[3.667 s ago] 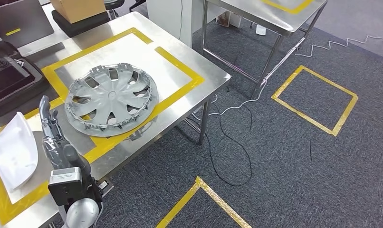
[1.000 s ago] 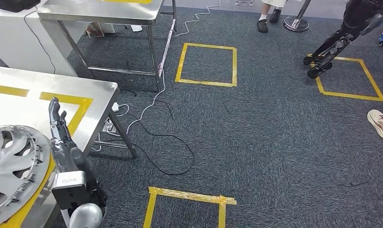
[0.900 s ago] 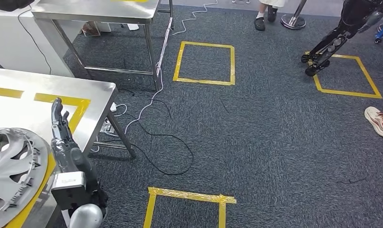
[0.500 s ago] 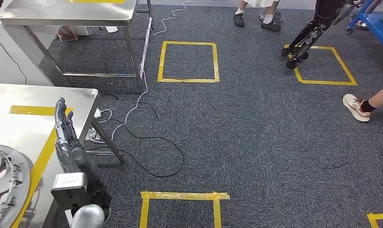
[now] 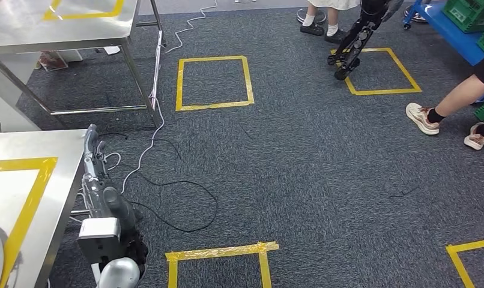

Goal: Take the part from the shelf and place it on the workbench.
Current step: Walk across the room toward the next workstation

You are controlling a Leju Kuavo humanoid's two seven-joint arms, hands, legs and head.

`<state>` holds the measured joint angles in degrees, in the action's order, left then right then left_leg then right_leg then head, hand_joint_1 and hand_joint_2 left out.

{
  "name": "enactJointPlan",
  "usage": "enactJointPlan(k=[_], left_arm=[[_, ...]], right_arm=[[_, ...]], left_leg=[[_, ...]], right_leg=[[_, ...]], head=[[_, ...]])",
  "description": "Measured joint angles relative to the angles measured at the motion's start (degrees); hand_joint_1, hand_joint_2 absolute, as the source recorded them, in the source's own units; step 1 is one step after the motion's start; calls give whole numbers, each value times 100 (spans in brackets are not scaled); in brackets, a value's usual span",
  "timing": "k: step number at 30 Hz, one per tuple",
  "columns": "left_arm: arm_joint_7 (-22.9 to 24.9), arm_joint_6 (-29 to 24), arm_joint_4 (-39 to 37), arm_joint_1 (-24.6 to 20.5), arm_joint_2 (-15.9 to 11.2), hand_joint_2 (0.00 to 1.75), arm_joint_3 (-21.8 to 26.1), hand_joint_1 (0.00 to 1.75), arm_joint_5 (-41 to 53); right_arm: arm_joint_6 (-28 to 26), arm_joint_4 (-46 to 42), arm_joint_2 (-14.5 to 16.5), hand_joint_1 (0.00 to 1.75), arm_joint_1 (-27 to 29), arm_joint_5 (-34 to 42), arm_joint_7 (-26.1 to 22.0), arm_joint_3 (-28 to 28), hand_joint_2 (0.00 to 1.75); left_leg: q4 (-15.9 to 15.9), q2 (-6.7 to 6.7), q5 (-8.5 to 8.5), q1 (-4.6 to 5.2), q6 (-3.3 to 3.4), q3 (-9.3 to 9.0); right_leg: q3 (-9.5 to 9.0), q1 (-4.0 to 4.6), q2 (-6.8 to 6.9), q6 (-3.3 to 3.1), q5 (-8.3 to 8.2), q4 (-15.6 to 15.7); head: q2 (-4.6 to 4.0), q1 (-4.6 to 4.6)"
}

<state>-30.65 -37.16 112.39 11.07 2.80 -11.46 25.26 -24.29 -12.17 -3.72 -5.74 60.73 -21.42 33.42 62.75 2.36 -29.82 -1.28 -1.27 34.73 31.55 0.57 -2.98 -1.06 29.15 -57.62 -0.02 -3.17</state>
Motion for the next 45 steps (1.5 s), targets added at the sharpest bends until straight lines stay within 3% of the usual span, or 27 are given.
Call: enactJointPlan(k=[2, 4, 6, 9, 10, 11, 12, 14, 16, 19, 21, 23, 25, 26, 27, 28, 30, 31, 33, 35, 36, 37, 39, 41, 42, 43, 45], left_arm=[[-10, 0, -58, -43, -1, 0, -51, 0, -6], [-22, 0, -115, -93, -1, 0, -115, 0, -11], [-27, 0, -168, -150, 7, 0, -188, 0, -10], [-22, 0, -235, -178, 15, 0, -262, 0, -15], [-21, 0, -259, -180, 15, 0, -282, 0, -19], [-21, 0, -283, -184, 15, 0, -300, 0, -22], [-20, 0, -307, -193, 15, 0, -315, 0, -26], [-19, 0, -347, -223, 15, 0, -337, 0, -34], [-18, 0, -380, -248, 14, 0, -365, 0, -41], [-8, 0, -431, -277, 9, 0, -432, 0, -41], [0, 0, -456, -306, 7, 0, -459, 0, -41], [11, 0, -475, -324, -1, 0, -463, 0, -46], [26, 0, -503, -328, -14, 0, -464, 0, -62], [39, 0, -516, -327, -23, 0, -463, 0, -78], [53, 0, -525, -326, -34, 0, -463, 0, -94], [67, 0, -528, -325, -49, 0, -462, 0, -113], [98, -1, -521, -321, -90, 0, -453, 0, -166], [108, -1, -510, -317, -112, 0, -445, 0, -190], [120, -2, -475, -303, -149, 0, -427, 0, -225], [151, -2, -429, -298, -173, 0, -413, 0, -231], [168, -1, -404, -297, -182, 0, -408, 0, -232], [188, -1, -377, -294, -191, 0, -402, 0, -237], [212, -1, -331, -278, -214, 0, -384, 0, -267], [231, -2, -311, -262, -242, 0, -357, 0, -301], [234, -1, -309, -258, -255, 0, -345, 0, -309], [236, -2, -308, -259, -265, 0, -333, 0, -312], [240, -1, -296, -265, -281, 0, -321, 0, -314]], right_arm=[[-15, 1, -6, 0, -4, 26, 26, 0, 0], [-33, 3, -13, 0, 0, 49, 79, 2, 0], [-40, 7, -16, 0, -4, 49, 123, 4, 0], [-40, 9, -23, 0, -31, 47, 136, 3, 0], [-40, 9, -21, 0, -25, 47, 136, 3, 0], [-39, 9, -17, 0, -14, 47, 136, 3, 0], [-39, 9, -16, 0, -1, 46, 136, 4, 0], [-37, 9, -24, 0, 18, 44, 135, 4, 0], [-28, 9, -42, 0, 13, 43, 134, 4, 0], [-18, 11, -71, 0, -1, 48, 125, 4, 0], [-8, 15, -83, 0, 4, 50, 111, 3, 0], [9, 18, -84, 0, -3, 50, 95, 2, 0], [27, 20, -85, 0, -12, 47, 66, 2, 0], [37, 20, -83, 0, -8, 44, 43, 2, 0], [49, 21, -78, 0, -2, 40, 14, 2, 0], [56, 21, -72, 0, 4, 34, -17, 1, 0], [61, 22, -53, 0, 7, 15, -67, 0, 0], [60, 23, -46, 0, 3, 5, -80, 0, 0], [51, 24, -38, 0, -2, -8, -92, 0, 0], [33, 23, -25, 0, 5, -10, -97, 2, 0], [20, 23, -16, 0, 5, -11, -97, 2, 0], [0, 22, -9, 0, -6, -10, -96, 3, 0], [-38, 22, 2, 0, -23, -3, -88, 2, 0], [-55, 22, 16, 0, -16, 4, -65, 2, 0], [-58, 23, 24, 0, -3, 7, -49, 2, 0], [-61, 24, 31, 0, 11, 12, -36, 2, 0], [-64, 26, 36, 0, 34, 28, -22, 2, 0]], left_leg=[[-273, 131, 25, -2, 34, -127], [-304, 69, 19, 9, 85, -140], [-333, -33, 21, -3, 144, -163], [-346, -215, -5, 5, 200, -188], [-346, -269, -17, 12, 207, -193], [-345, -317, -31, 17, 209, -201], [-345, -357, -46, 23, 205, -216], [-347, -420, -81, 30, 186, -266], [-348, -469, -115, 42, 143, -301], [-376, -540, -141, 35, 57, -338], [-290, -444, -231, 23, 5, -345], [183, -266, -496, 18, -20, -127], [864, -211, -758, 21, -36, 269], [1052, -212, -766, 22, -43, 408], [1050, -212, -660, 22, -45, 451], [846, -201, -457, 21, -44, 387], [175, -55, -45, 8, -32, 100], [-80, 26, 46, 2, -16, -18], [-262, 107, 28, 7, 28, -104], [-301, 26, 26, 8, 85, -122], [-315, -29, 24, 2, 116, -137], [-330, -94, 22, -8, 144, -154], [-334, -232, -1, -5, 183, -178], [-334, -356, -26, 3, 191, -191], [-333, -406, -40, 5, 186, -200], [-333, -448, -55, 7, 175, -218], [-336, -519, -89, 11, 144, -267]], right_leg=[[50, -14, -89, 65, 29, -50], [78, -35, -160, 127, 30, -48], [148, -41, -50, 195, 134, -198], [629, -64, 216, 287, 581, -1135], [807, -73, 245, 302, 674, -1448], [907, -80, 259, 307, 663, -1597], [901, -85, 268, 301, 542, -1535], [608, -74, 325, 252, 116, -873], [305, -21, 433, 179, -99, -252], [212, 32, 439, 92, -77, -64], [140, 19, 397, 28, -104, 23], [80, -8, 350, -25, -124, 87], [69, -5, 278, -55, -112, 89], [62, -1, 233, -60, -103, 85], [50, 1, 188, -58, -89, 79], [33, -1, 139, -50, -71, 65], [15, -5, 49, -7, -9, 5], [27, -8, 3, 25, 20, -34], [66, -23, -72, 91, 45, -78], [84, -43, -107, 143, 58, -85], [114, -43, -52, 174, 106, -146], [193, -45, 29, 207, 208, -312], [515, -64, 205, 270, 521, -947], [855, -94, 254, 308, 706, -1550], [913, -103, 265, 314, 652, -1615], [855, -108, 277, 307, 489, -1452], [513, -94, 349, 259, 87, -732]], head=[[0, 3], [0, -1], [0, 21], [0, 53], [0, 52], [0, 52], [0, 52], [0, 53], [0, 51], [0, 44], [0, 36], [0, 15], [0, 2], [0, 2], [0, 2], [0, 1], [0, 2], [0, 3], [0, 7], [0, 9], [0, 20], [0, 33], [0, 61], [0, 63], [0, 62], [0, 62], [0, 62]])
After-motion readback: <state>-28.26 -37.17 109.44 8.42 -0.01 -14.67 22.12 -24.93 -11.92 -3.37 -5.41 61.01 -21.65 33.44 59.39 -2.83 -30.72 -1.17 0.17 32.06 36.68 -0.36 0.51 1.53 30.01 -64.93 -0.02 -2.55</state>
